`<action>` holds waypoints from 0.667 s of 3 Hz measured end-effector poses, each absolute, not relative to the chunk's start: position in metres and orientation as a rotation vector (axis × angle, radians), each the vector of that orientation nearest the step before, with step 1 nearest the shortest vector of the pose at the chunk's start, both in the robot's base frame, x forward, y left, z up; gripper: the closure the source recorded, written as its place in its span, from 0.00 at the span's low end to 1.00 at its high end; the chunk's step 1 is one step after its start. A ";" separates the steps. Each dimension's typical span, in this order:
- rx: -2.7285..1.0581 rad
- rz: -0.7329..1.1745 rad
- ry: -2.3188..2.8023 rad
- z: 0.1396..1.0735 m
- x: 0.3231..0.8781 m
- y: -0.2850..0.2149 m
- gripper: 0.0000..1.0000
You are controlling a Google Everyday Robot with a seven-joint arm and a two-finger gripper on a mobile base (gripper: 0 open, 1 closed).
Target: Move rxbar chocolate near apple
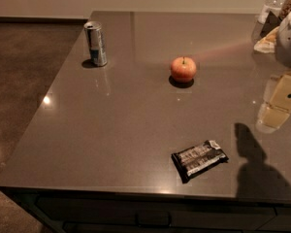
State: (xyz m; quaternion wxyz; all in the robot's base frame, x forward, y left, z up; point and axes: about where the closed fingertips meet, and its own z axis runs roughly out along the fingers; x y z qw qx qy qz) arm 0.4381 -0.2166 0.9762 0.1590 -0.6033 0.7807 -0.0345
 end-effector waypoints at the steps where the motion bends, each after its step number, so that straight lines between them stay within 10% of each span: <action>1: -1.724 -0.099 2.232 0.976 0.438 -0.217 0.00; 2: -1.749 -0.071 2.221 0.973 0.434 -0.210 0.00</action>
Offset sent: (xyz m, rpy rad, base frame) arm -0.0116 0.0157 -0.0140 0.0244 0.0662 0.0593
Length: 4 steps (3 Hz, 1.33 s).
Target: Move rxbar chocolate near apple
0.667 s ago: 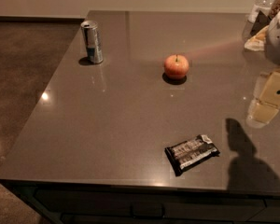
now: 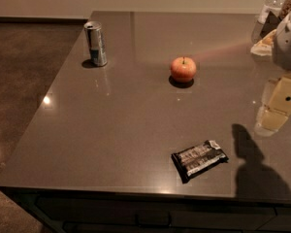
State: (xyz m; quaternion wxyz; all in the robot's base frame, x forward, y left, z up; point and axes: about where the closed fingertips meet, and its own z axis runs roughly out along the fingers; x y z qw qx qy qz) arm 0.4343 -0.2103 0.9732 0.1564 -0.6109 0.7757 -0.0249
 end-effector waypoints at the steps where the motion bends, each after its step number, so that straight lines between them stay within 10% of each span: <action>1: -1.817 -0.016 2.179 0.959 0.425 -0.194 0.00; 4: -2.113 0.110 1.932 0.875 0.405 -0.146 0.00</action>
Offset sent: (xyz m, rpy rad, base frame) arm -0.0364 0.0606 -0.0900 0.0515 0.1051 0.2867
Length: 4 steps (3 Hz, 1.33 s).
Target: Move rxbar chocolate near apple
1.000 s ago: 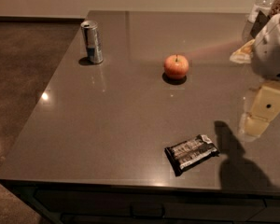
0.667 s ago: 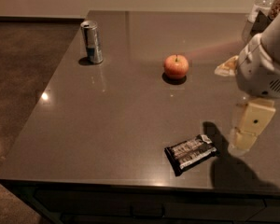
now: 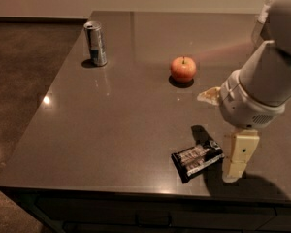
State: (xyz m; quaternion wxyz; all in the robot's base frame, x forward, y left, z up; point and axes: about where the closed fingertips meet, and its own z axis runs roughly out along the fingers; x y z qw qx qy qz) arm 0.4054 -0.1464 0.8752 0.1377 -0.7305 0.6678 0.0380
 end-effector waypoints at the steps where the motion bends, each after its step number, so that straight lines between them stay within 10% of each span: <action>1: -2.180 0.127 1.871 0.856 0.403 -0.137 0.00; 2: -2.220 0.159 1.846 0.842 0.401 -0.134 0.00; 4: -2.268 0.205 1.843 0.831 0.400 -0.131 0.39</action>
Offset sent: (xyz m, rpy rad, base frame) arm -0.0045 0.0154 -0.0538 0.0026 0.0714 0.1387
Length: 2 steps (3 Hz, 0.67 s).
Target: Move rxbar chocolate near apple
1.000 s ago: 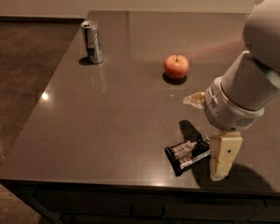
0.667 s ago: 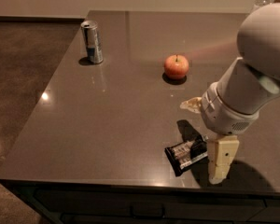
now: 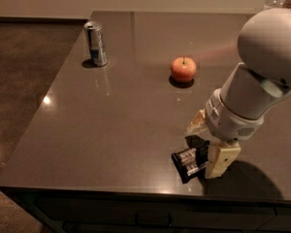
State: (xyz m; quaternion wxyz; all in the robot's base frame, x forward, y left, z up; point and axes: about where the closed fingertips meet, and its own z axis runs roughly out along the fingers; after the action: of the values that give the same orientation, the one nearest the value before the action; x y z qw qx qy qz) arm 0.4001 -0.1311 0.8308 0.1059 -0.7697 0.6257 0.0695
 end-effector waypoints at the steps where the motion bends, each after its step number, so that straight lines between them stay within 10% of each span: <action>1: -2.276 0.217 1.851 0.830 0.400 -0.131 0.61; 2: -2.277 0.218 1.852 0.834 0.400 -0.131 0.93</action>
Offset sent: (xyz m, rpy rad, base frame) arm 0.0137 -0.0018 0.0287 -0.0159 0.0318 -0.1140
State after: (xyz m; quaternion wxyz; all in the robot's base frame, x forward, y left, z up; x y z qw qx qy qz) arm 0.4004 -0.1307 0.8342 0.0991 -0.7697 0.6263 0.0738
